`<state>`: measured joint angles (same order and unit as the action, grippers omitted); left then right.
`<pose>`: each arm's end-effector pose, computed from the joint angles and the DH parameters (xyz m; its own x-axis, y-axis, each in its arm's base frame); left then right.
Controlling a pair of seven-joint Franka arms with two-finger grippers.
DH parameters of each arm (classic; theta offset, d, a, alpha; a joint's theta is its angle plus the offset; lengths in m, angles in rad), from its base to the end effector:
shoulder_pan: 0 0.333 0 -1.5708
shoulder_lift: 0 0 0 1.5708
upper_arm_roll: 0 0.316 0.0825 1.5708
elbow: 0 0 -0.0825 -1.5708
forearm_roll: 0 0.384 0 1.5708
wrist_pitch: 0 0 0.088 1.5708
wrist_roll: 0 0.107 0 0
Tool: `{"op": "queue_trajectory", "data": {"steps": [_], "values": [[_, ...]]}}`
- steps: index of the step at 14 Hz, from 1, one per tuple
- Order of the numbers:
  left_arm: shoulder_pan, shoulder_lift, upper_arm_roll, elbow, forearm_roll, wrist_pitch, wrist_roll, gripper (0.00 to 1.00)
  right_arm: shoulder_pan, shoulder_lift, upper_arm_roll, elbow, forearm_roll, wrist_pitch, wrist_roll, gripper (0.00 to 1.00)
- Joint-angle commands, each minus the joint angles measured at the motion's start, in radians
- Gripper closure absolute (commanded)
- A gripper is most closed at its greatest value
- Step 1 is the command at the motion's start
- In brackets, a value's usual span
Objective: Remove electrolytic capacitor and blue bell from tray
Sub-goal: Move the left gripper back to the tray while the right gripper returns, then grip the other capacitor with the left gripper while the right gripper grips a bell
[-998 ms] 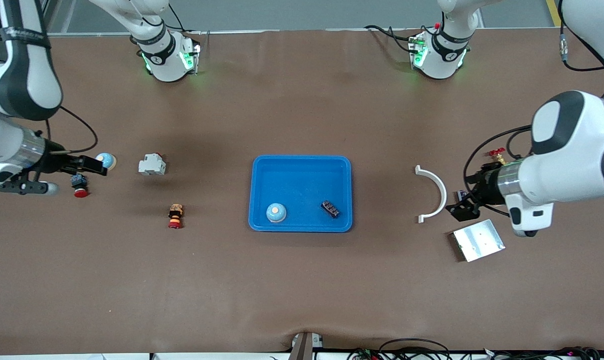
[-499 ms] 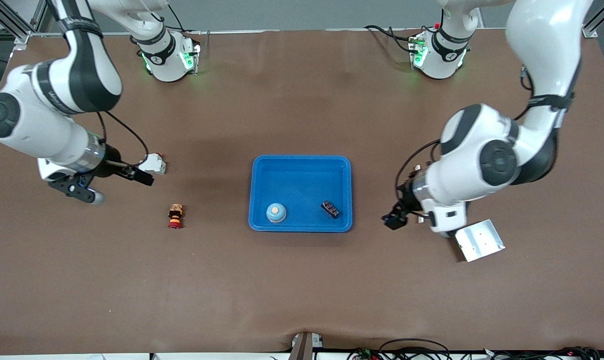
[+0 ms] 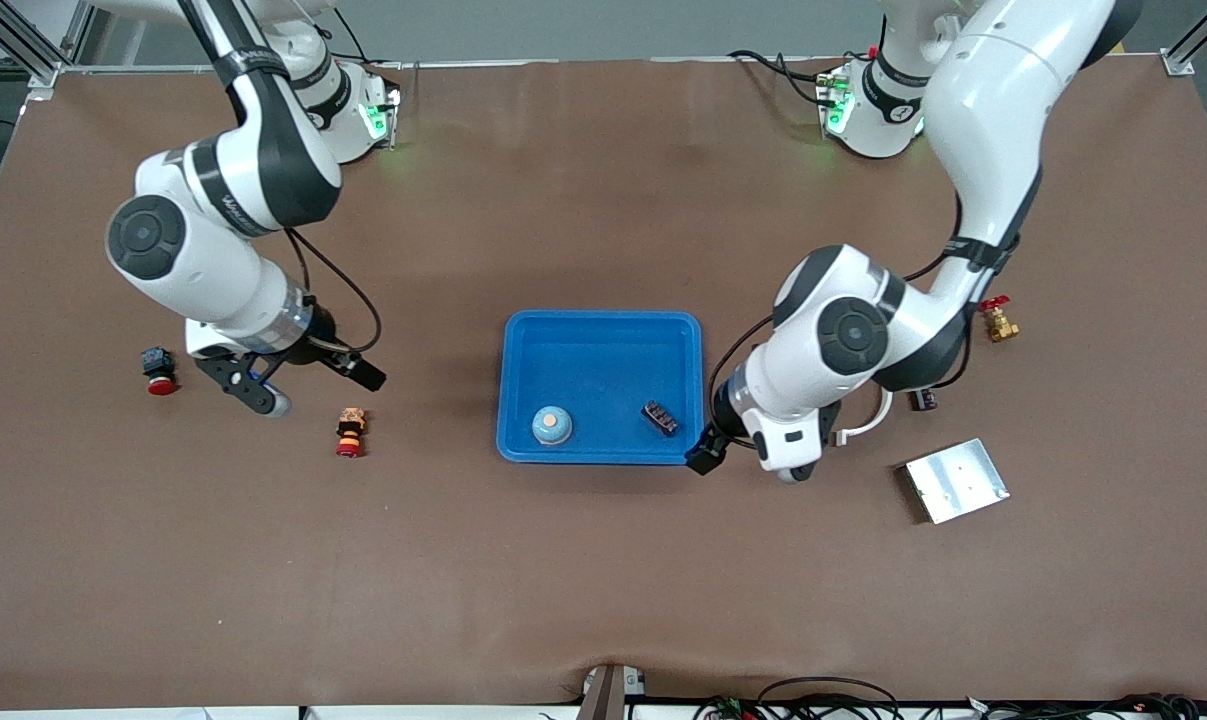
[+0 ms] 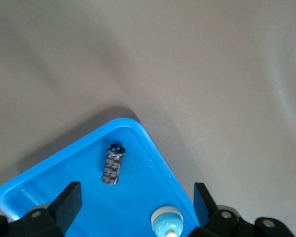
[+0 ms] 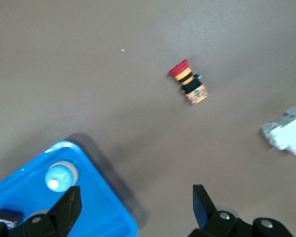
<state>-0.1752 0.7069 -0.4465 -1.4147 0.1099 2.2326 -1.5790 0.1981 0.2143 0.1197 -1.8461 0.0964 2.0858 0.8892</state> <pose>0.6408 -0.3679 0.3290 0.5298 0.8271 -0.1878 0.8470 -0.5042 0.1686 0.5850 0.1936 0.4129 0.8131 -0.5777 -0.0707 -0.5820 -0.8084 -0.0878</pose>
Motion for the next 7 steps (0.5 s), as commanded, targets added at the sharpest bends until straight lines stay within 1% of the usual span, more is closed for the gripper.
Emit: {"op": "queue_trajectory", "data": {"steps": [1, 3, 4, 5, 7], "values": [[-0.072, 0.046, 0.055, 0.025, 0.014, 0.065, -0.058, 0.00, 0.049, 0.091, -0.012, 0.132, -0.018, -0.018, 0.104, 0.00], [-0.098, 0.074, 0.071, 0.025, 0.016, 0.090, -0.061, 0.00, 0.070, 0.166, -0.012, 0.192, -0.050, -0.006, 0.161, 0.00], [-0.110, 0.088, 0.077, 0.025, 0.016, 0.094, -0.061, 0.00, 0.114, 0.204, -0.018, 0.229, -0.069, 0.003, 0.190, 0.00], [-0.122, 0.094, 0.086, 0.023, 0.016, 0.094, -0.062, 0.00, 0.133, 0.242, -0.020, 0.279, -0.086, 0.002, 0.221, 0.00], [-0.132, 0.115, 0.094, 0.025, 0.016, 0.105, -0.062, 0.00, 0.141, 0.310, -0.020, 0.335, -0.095, 0.005, 0.263, 0.00]]}}
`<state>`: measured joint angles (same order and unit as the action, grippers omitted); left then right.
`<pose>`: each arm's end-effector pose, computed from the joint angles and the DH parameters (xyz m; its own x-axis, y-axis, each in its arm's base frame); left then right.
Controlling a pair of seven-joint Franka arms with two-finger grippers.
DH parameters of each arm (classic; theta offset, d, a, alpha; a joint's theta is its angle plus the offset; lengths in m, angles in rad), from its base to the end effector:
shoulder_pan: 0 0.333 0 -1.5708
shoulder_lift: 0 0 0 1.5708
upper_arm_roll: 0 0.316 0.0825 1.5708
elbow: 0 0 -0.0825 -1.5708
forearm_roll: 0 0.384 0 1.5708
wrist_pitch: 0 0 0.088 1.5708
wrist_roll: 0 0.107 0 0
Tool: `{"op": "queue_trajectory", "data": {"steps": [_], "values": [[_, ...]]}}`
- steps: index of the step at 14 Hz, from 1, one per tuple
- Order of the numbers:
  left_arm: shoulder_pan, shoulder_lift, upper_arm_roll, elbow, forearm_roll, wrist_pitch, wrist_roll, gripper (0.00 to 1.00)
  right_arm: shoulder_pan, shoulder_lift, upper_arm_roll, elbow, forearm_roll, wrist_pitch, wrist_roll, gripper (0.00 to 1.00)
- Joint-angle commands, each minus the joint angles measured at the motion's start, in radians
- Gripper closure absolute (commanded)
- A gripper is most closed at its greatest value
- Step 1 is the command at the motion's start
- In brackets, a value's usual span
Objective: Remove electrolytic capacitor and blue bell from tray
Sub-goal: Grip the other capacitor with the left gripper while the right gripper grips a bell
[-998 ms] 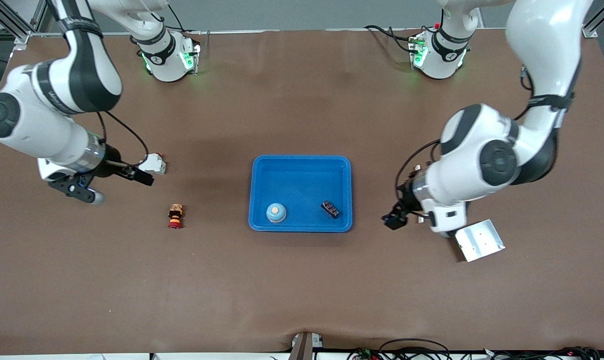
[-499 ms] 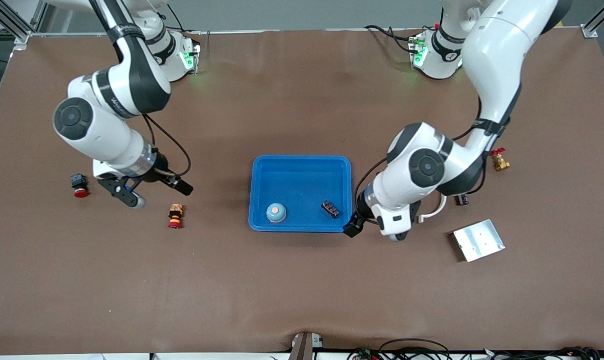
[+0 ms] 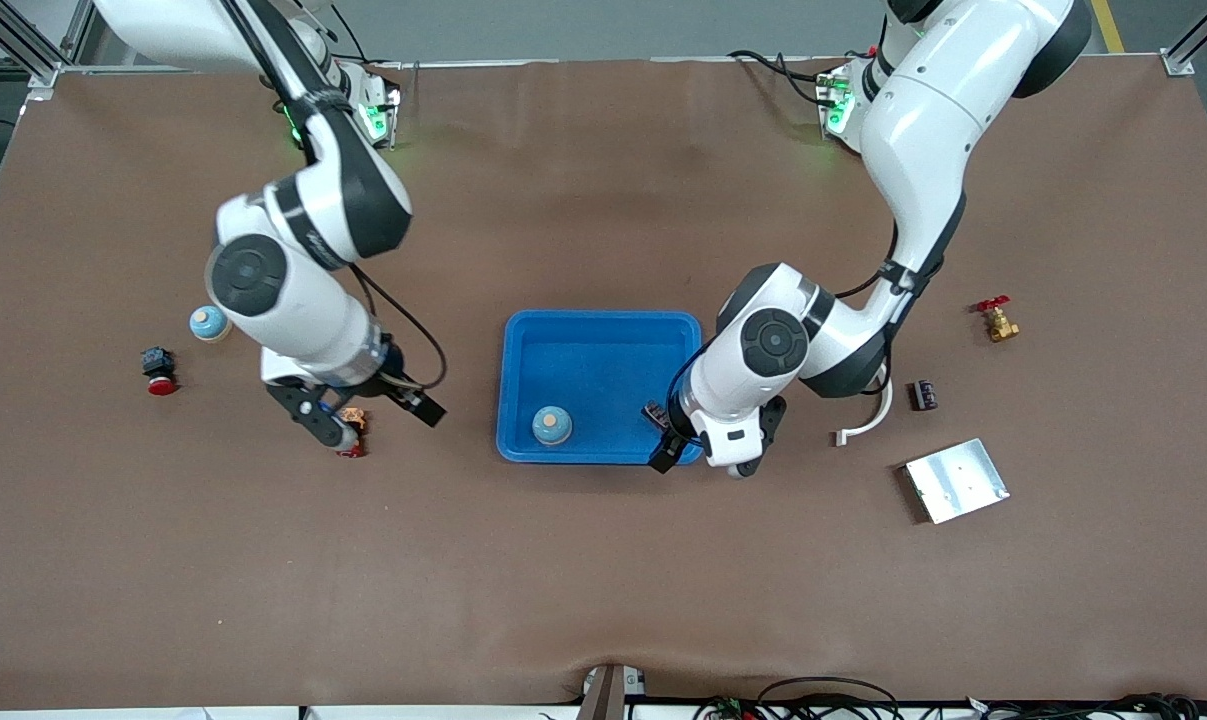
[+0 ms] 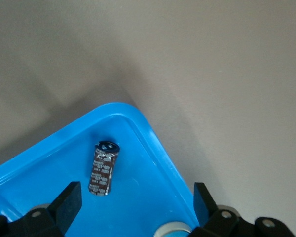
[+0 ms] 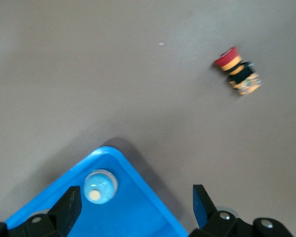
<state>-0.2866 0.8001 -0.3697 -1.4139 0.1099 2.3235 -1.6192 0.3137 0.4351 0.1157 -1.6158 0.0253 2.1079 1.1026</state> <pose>0.6244 -0.4034 0.2610 0.5272 0.8309 -0.1780 0.8492 -0.5073 0.1468 0.6222 0.2757 0.3805 0.7668 -0.6408 -0.0370 -0.6413 -0.7626 -0.0844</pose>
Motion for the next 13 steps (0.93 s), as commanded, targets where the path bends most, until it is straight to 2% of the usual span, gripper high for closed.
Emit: {"op": "queue_trajectory", "data": {"steps": [1, 3, 5, 7, 9, 13], "values": [[-0.022, 0.034, 0.017, 0.024, 0.016, 0.031, -0.022, 0.00, 0.030, 0.118, -0.016, 0.119, -0.024, -0.003, 0.052, 0.00], [-0.023, 0.053, 0.017, 0.024, 0.016, 0.042, -0.021, 0.00, 0.044, 0.174, -0.016, 0.143, -0.024, 0.062, 0.083, 0.00], [-0.038, 0.060, 0.017, 0.023, 0.016, 0.042, -0.022, 0.00, 0.074, 0.211, -0.018, 0.175, -0.034, 0.070, 0.129, 0.00], [-0.049, 0.062, 0.017, 0.021, 0.017, 0.042, -0.022, 0.00, 0.087, 0.238, -0.018, 0.179, -0.053, 0.079, 0.167, 0.00], [-0.058, 0.062, 0.018, 0.016, 0.017, 0.042, -0.022, 0.00, 0.117, 0.273, -0.018, 0.179, -0.061, 0.148, 0.230, 0.00], [-0.097, 0.074, 0.070, 0.012, 0.019, 0.030, -0.022, 0.00, 0.143, 0.319, -0.018, 0.180, -0.076, 0.191, 0.279, 0.00]]}}
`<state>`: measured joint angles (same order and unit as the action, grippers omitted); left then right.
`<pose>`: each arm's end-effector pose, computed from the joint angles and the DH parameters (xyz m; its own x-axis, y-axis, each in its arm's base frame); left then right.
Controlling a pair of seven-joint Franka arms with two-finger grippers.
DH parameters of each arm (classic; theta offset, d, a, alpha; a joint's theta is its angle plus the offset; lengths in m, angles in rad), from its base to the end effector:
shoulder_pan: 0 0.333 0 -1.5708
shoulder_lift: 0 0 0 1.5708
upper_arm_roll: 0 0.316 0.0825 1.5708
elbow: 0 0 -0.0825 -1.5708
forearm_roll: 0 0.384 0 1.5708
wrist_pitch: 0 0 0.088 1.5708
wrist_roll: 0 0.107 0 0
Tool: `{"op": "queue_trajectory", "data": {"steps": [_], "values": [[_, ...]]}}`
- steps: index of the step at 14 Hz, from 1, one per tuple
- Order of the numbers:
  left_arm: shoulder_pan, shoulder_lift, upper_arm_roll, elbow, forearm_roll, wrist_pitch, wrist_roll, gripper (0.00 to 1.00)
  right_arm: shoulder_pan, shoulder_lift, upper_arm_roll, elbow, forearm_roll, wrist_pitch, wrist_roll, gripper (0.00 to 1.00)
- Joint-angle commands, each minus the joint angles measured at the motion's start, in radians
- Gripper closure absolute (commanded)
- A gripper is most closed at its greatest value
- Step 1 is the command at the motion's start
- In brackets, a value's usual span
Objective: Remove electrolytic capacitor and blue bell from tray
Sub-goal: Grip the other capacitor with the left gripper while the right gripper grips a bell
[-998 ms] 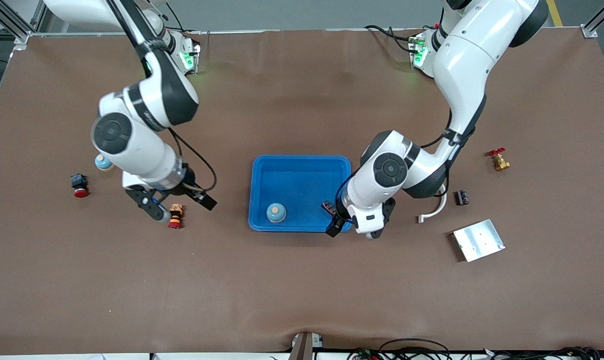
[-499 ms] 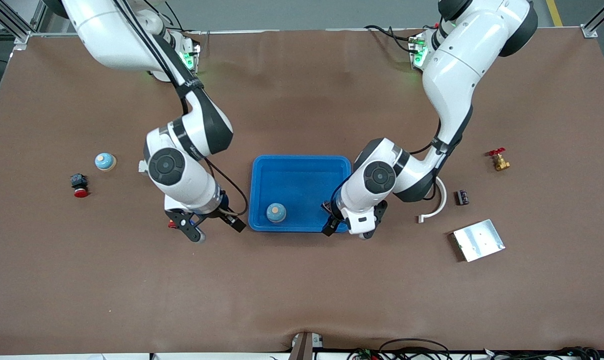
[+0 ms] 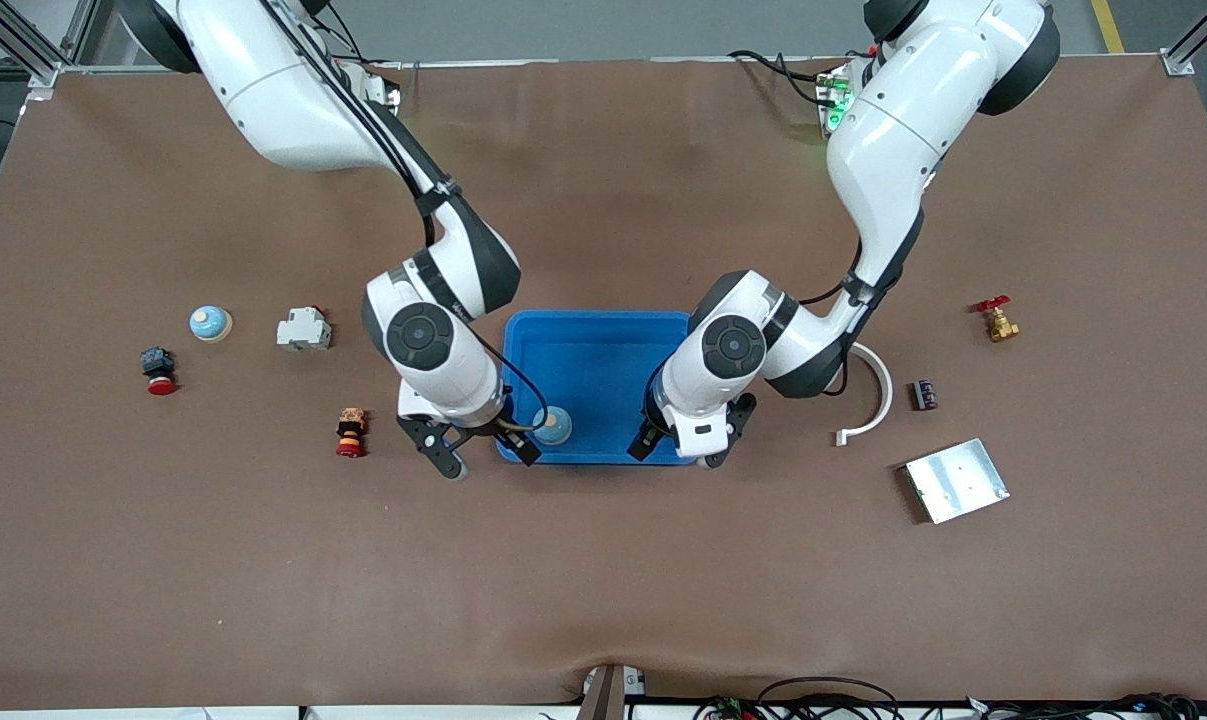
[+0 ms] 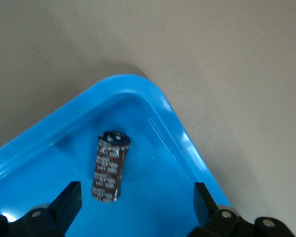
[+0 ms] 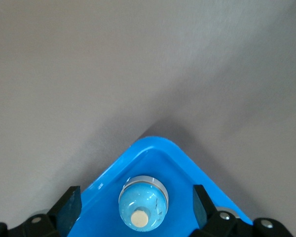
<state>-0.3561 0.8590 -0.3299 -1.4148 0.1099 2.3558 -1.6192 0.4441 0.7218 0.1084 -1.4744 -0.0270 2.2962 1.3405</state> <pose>0.6049 -0.4265 0.2159 0.5543 0.8155 -0.1665 0.8323 -0.5425 0.1138 0.6282 0.3695 0.2624 0.6963 -0.7174 -0.0246 -0.7150 -0.6901 -0.1121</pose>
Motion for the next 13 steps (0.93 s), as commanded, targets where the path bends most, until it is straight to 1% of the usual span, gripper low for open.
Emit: {"op": "queue_trajectory", "data": {"steps": [1, 5, 13], "values": [[-0.027, 0.021, 0.034, 0.013, 0.019, -0.003, -0.022, 0.00, 0.021, 0.039, -0.012, 0.039, -0.033, 0.009, 0.049, 0.00], [-0.026, 0.031, 0.034, 0.011, 0.019, -0.013, -0.022, 0.00, 0.047, 0.082, -0.012, 0.040, -0.077, 0.052, 0.115, 0.00], [-0.027, 0.054, 0.041, 0.013, 0.019, -0.013, -0.022, 0.00, 0.070, 0.113, -0.010, 0.039, -0.077, 0.055, 0.137, 0.00]]}}
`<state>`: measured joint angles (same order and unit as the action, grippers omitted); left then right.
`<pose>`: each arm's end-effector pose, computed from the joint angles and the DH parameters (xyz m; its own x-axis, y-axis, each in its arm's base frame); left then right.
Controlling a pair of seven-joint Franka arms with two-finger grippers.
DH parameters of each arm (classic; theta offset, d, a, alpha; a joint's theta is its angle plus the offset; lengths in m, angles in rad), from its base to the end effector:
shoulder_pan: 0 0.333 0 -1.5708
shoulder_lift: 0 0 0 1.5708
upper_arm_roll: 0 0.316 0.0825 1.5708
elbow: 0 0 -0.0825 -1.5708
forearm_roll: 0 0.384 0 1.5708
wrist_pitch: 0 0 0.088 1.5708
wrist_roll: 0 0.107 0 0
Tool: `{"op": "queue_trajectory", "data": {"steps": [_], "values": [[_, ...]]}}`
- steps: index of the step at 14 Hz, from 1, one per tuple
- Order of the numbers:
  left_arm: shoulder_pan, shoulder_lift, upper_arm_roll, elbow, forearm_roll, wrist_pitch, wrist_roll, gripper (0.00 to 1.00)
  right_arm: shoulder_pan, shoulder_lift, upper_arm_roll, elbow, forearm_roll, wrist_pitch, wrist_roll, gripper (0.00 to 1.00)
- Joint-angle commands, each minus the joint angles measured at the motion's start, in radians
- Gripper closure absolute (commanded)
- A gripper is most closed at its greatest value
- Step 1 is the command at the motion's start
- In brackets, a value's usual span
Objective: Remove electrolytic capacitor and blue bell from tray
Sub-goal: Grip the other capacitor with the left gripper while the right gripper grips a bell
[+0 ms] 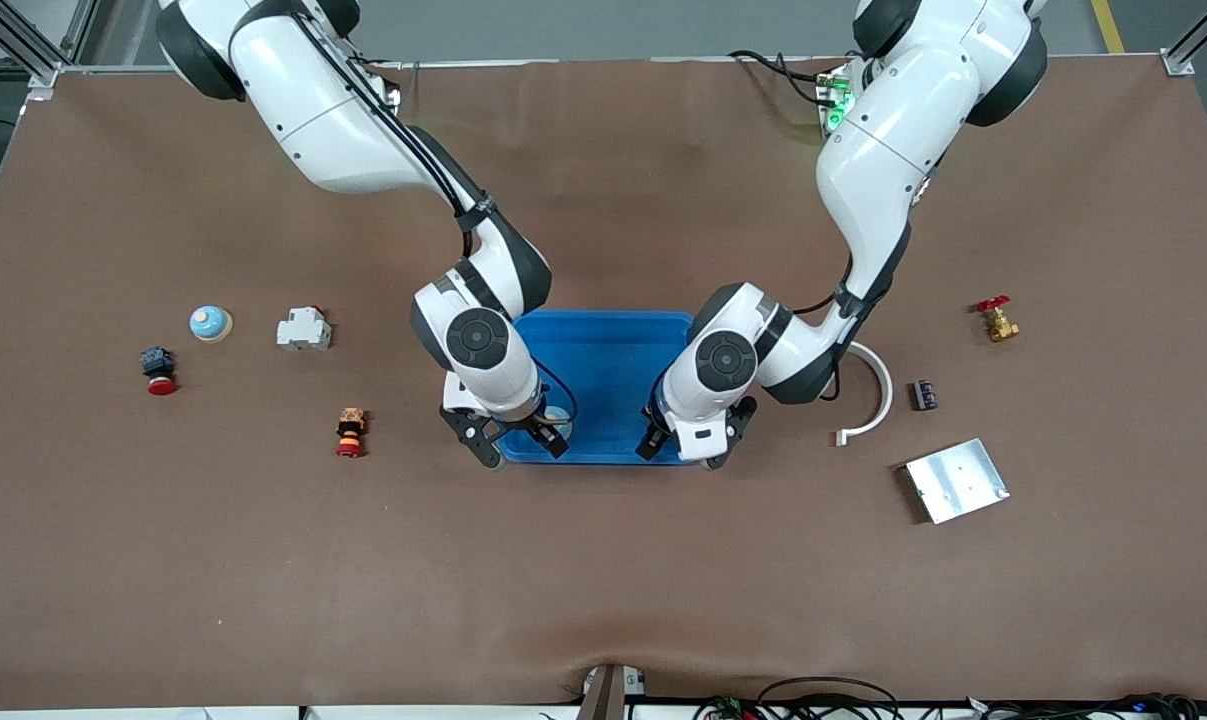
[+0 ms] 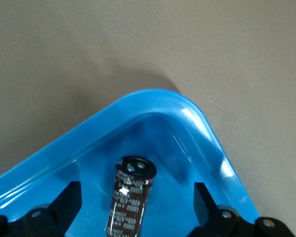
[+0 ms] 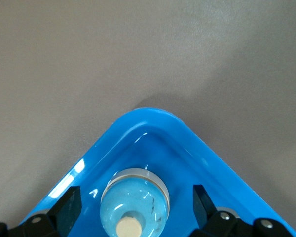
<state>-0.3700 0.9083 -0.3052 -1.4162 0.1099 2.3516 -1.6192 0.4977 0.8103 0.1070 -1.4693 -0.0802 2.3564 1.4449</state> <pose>0.5994 -0.4203 0.1762 0.5465 0.8222 -0.1590 0.8365 -0.5451 0.0563 0.6070 0.4009 0.2062 0.6809 -0.7323 -0.0059 -0.7301 -0.6782 -0.0834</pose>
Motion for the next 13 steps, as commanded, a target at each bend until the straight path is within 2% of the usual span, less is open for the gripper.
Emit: {"op": "queue_trajectory", "data": {"steps": [1, 2, 4, 5, 6, 8, 9, 12, 13], "values": [[-0.014, 0.003, 0.017, 0.014, 0.017, -0.009, -0.022, 0.00, 0.021, 0.027, -0.009, 0.033, -0.024, -0.005, 0.032, 0.00], [-0.010, 0.000, 0.015, 0.014, 0.014, -0.009, -0.022, 0.04, 0.024, 0.030, -0.009, 0.035, -0.023, -0.005, 0.032, 0.00], [-0.003, -0.006, 0.015, 0.016, 0.010, -0.017, -0.024, 0.50, 0.028, 0.041, -0.009, 0.035, -0.023, -0.003, 0.032, 0.00], [-0.003, -0.008, 0.015, 0.017, 0.010, -0.031, -0.024, 0.68, 0.032, 0.044, -0.009, 0.034, -0.020, 0.009, 0.035, 0.00], [-0.003, -0.011, 0.015, 0.019, 0.010, -0.043, -0.024, 0.81, 0.035, 0.049, -0.009, 0.033, -0.021, 0.024, 0.052, 0.00], [-0.007, -0.017, 0.015, 0.020, 0.010, -0.054, -0.024, 0.97, 0.042, 0.058, -0.009, 0.033, -0.023, 0.029, 0.061, 0.00], [-0.010, -0.020, 0.015, 0.020, 0.010, -0.054, -0.024, 1.00, 0.042, 0.059, -0.009, 0.035, -0.023, 0.029, 0.061, 0.00], [-0.012, -0.028, 0.015, 0.025, 0.013, -0.101, -0.047, 1.00, 0.041, 0.061, -0.009, 0.035, -0.021, 0.029, 0.058, 0.00], [-0.012, -0.034, 0.015, 0.025, 0.011, -0.115, -0.047, 1.00, 0.041, 0.061, -0.009, 0.035, -0.023, 0.027, 0.057, 0.04]]}}
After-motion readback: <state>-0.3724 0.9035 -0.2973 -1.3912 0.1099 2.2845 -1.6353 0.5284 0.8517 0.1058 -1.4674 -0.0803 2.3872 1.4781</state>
